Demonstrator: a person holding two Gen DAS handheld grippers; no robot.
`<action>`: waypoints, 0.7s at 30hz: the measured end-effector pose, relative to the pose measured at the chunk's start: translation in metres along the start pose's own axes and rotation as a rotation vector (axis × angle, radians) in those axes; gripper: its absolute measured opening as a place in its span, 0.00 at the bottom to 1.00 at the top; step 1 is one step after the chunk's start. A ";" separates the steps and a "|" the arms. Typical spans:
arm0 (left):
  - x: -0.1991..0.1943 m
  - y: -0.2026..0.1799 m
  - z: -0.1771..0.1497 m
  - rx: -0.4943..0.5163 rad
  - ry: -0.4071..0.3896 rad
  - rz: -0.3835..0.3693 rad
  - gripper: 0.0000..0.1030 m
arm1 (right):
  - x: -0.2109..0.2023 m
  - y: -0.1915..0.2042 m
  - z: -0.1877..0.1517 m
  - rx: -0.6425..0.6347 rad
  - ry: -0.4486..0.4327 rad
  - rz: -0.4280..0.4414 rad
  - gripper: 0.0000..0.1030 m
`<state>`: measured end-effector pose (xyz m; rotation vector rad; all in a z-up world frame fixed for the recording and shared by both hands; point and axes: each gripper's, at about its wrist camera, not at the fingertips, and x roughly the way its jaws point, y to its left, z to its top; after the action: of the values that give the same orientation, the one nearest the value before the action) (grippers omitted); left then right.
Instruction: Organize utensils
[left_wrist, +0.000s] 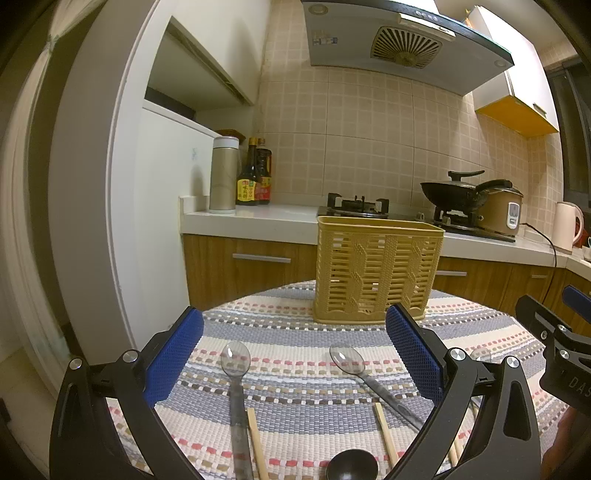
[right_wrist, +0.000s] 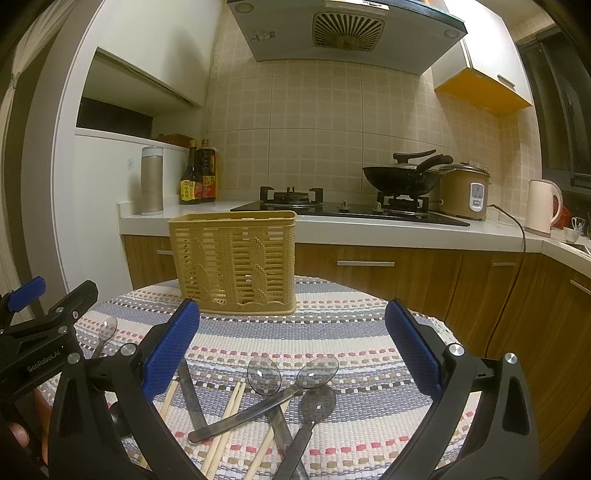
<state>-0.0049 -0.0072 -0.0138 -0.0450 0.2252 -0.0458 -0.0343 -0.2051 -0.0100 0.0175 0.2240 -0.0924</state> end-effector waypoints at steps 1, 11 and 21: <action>0.000 0.000 0.000 0.000 0.000 0.000 0.93 | 0.000 0.000 0.000 0.000 0.001 0.000 0.93; 0.000 0.001 0.000 -0.003 0.002 -0.001 0.93 | -0.001 0.000 0.000 0.016 -0.003 -0.004 0.93; 0.024 0.054 0.029 -0.122 0.202 -0.118 0.93 | 0.008 -0.003 0.010 -0.002 0.069 -0.038 0.93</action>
<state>0.0267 0.0465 0.0062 -0.1761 0.4273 -0.1543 -0.0248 -0.2091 -0.0022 0.0142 0.2938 -0.1294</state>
